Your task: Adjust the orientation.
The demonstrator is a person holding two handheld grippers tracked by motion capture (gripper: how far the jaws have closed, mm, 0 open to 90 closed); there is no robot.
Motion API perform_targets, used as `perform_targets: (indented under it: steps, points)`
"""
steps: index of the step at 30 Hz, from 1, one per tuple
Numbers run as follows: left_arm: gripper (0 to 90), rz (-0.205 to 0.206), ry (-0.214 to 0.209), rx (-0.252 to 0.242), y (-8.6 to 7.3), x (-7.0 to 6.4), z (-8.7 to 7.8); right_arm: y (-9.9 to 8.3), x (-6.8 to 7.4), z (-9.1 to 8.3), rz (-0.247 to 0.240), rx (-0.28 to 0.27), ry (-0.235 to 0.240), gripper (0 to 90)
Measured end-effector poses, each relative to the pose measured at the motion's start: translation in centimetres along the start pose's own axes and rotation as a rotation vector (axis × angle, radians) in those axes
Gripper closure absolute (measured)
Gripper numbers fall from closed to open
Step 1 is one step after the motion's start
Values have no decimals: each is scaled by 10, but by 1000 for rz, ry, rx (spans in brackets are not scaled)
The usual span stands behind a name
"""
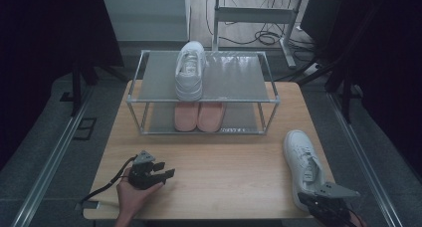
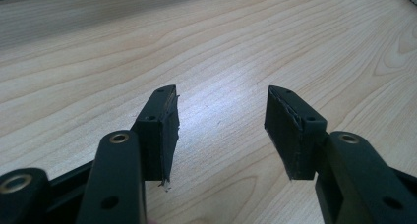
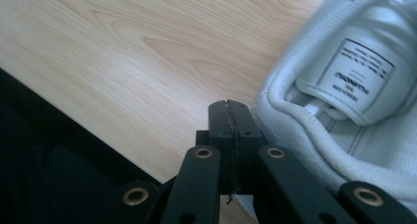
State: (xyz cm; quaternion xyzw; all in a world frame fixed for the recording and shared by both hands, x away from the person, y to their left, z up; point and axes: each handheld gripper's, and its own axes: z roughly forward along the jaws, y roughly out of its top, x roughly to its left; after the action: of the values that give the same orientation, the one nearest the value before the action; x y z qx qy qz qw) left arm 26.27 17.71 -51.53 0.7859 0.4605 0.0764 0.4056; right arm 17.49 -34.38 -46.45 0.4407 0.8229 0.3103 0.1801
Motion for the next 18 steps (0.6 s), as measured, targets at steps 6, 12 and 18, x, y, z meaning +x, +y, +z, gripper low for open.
perform_targets:
  steps: [6, 12, 18]
  points:
    - [472, 0, 2, 6, 0, 0, 1, -4, -14, -2, 22, 18, -36, 900]
    - [472, -3, 2, 8, 0, 0, 2, -9, -25, -4, 46, 20, -51, 900]
    - [472, -6, 1, 9, 0, 0, 3, -5, -23, -4, 52, -10, 0, 900]
